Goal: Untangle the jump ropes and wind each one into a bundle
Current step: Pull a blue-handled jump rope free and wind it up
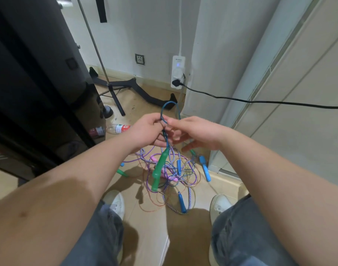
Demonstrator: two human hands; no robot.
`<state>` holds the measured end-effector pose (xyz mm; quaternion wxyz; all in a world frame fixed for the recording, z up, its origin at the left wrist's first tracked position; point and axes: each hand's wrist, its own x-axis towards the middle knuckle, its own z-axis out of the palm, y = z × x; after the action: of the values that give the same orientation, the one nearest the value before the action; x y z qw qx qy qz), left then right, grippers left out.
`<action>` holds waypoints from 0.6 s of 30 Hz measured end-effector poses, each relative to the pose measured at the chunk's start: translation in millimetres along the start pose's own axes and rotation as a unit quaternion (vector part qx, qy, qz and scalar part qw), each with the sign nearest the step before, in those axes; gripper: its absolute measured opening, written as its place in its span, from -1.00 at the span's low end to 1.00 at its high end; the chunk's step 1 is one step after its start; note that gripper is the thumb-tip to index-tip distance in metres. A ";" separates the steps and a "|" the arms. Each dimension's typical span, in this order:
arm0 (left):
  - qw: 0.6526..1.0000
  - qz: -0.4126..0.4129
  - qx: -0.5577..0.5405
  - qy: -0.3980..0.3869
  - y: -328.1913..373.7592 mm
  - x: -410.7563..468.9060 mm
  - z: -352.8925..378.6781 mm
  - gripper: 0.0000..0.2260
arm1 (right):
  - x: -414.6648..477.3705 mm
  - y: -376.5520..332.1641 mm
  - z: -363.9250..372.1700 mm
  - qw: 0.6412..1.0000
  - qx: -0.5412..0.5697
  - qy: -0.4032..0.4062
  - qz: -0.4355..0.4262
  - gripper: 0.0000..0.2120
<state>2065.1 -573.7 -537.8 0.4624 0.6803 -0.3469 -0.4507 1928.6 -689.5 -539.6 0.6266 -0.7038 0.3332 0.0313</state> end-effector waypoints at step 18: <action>0.983 -0.001 -0.131 0.131 5.2 7.0 -22.2 -0.89 | 5.7 3.7 20.0 0.998 -0.055 0.012 -0.021 -0.89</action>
<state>2087.9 -574.6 -531.2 0.5884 0.6672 -0.2210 -0.3996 1938.7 -673.9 -549.8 0.5832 -0.7443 0.3241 0.0282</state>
